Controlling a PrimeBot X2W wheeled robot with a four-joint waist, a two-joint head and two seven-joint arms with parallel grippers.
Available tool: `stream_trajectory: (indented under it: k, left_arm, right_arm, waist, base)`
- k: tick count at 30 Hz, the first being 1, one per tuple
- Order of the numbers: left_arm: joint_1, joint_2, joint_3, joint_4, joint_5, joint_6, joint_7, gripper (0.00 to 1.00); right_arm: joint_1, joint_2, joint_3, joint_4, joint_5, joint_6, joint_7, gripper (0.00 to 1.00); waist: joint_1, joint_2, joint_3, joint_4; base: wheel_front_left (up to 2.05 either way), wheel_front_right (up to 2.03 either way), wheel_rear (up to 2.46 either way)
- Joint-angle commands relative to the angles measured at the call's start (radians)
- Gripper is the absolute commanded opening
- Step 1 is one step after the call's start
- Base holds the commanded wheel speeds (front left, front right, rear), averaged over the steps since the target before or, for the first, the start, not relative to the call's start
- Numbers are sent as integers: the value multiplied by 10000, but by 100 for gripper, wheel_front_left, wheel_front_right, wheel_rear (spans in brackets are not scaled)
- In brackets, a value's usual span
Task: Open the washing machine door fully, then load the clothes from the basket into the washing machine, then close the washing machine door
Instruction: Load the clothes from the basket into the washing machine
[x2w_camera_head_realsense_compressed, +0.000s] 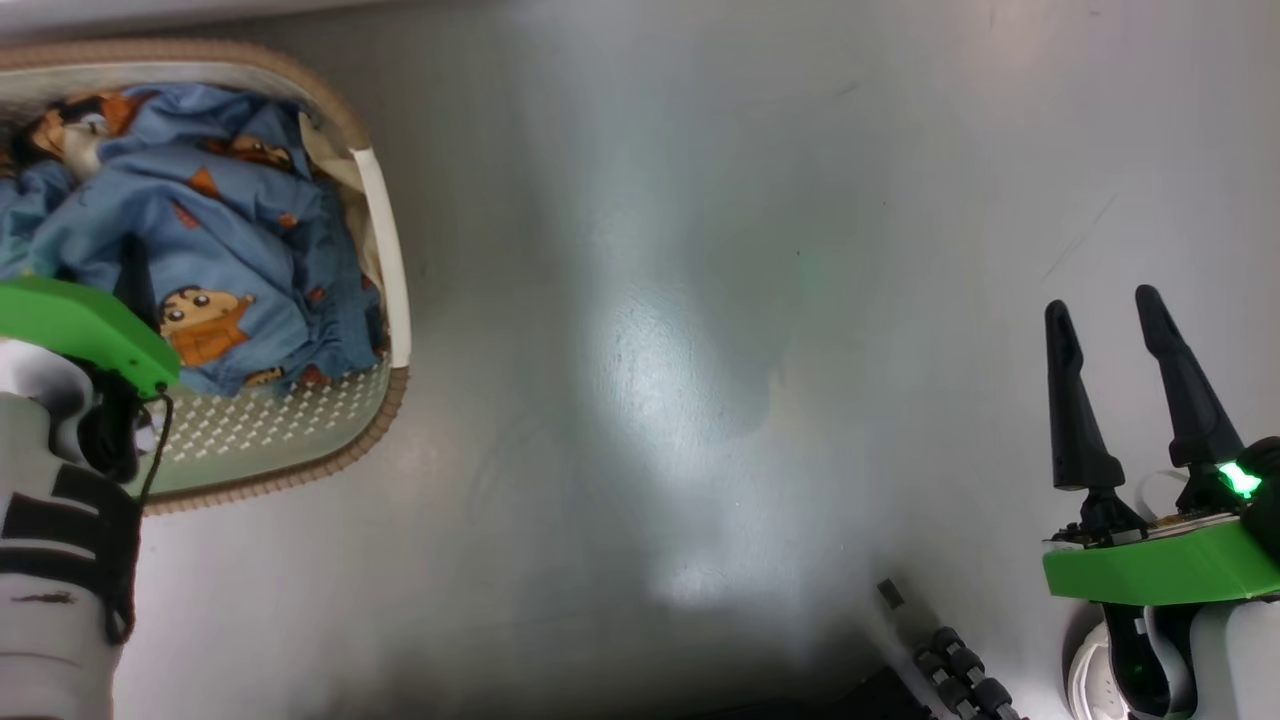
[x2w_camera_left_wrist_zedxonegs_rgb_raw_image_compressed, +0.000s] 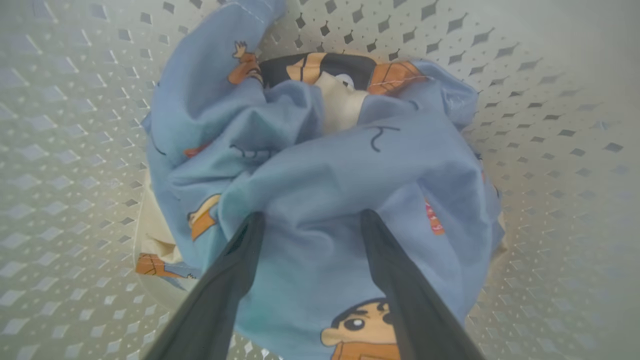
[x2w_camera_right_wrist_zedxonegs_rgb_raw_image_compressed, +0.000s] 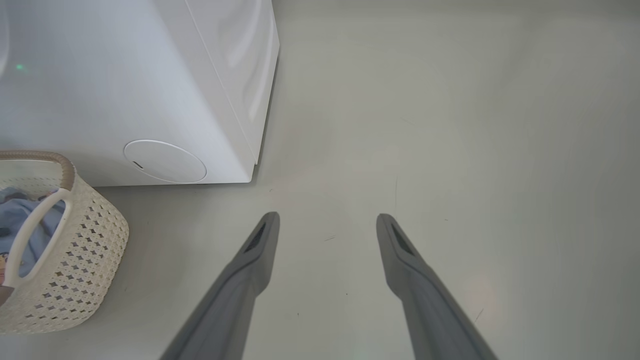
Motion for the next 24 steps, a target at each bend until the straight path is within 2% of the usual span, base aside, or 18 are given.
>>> stream_trajectory:
  k: [1,8,9,13,15,20,24]
  left_arm:
    - [139,532,87,24,-22,68,-14,100]
    - [-65,419,-119,189,35,72,-89,100]
    - [-64,401,-155,210,51,73,-101,82]
    - [-47,312,-245,277,59,98,-166,36]
    - [-37,260,-293,301,66,105,-212,0]
    - [-1,264,-353,338,38,42,-321,0]
    - [92,138,-280,257,-120,-65,-990,0]
  right_arm:
    - [169,-104,137,-252,123,16,-71,100]
    - [174,-111,0,-339,264,16,-71,100]
    - [170,-111,-24,-349,291,16,-71,100]
    - [171,-126,-98,-395,341,16,-71,100]
    - [167,-133,-140,-402,351,16,-71,100]
    - [149,-142,-201,-389,371,16,-71,100]
    - [144,-129,-236,-335,378,16,-71,100]
  waist:
    - [0,0,139,-66]
    - [0,0,289,-66]
    - [0,0,299,-59]
    - [0,0,322,-33]
    - [0,0,316,-10]
    - [0,0,252,31]
    - [0,0,-15,162]
  base:
    - [0,0,0]
    - [0,0,0]
    - [0,0,0]
    - [0,0,0]
    - [0,0,0]
    - [0,0,0]
    - [0,0,0]
